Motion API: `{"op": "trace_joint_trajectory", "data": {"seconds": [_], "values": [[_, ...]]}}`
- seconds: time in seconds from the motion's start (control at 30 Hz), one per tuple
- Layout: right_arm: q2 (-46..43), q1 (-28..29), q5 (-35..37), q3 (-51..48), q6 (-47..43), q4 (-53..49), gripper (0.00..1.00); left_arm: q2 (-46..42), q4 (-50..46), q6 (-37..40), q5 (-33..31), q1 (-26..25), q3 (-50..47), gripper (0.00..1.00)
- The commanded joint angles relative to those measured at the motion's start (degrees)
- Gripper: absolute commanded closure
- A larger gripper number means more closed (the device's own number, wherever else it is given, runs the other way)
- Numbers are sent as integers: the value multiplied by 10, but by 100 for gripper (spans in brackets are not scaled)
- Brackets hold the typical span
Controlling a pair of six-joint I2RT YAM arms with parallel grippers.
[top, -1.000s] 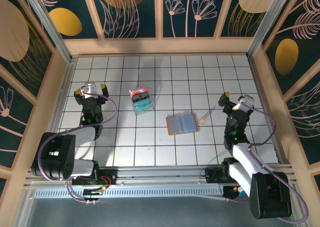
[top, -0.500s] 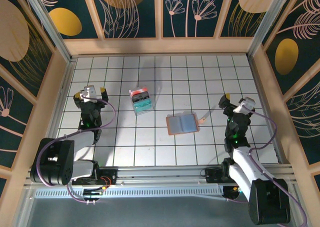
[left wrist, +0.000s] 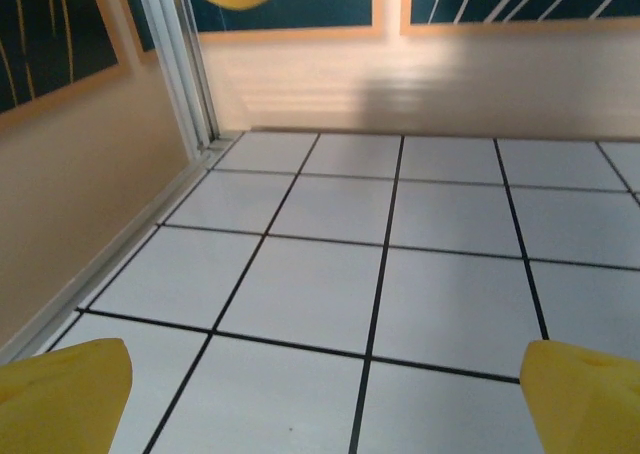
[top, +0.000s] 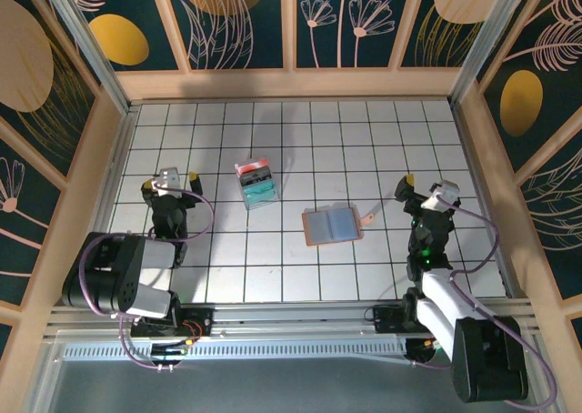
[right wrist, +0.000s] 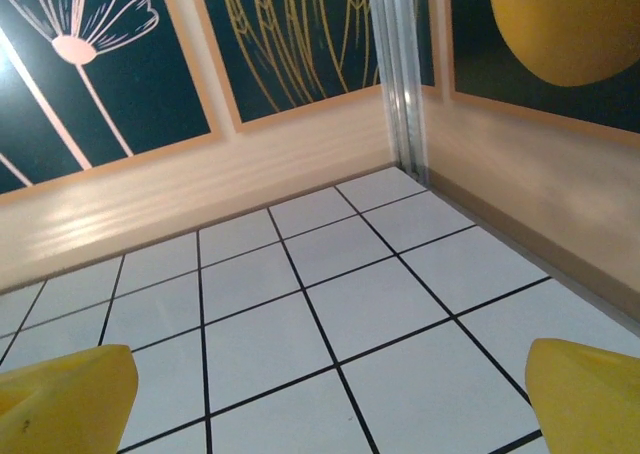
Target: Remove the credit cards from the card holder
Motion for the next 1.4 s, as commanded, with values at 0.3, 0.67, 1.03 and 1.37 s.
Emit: {"op": "trace_joint_trajectory", "data": {"seconds": [0.3,0.67,1.03,1.37], "values": [[160,-7,-94,1,-53,204,1,25,-33,-44,-2,29,62,1],[379,-16,-131,49,-78,321,1,43,95,-51,-12,32,1,1],[397,-67,-234,80,-48,274,1,41,92,-50,-11,32,-1,1],[397,-64,-225,80,-49,273,1,41,89,-51,-11,32,1,1]]}}
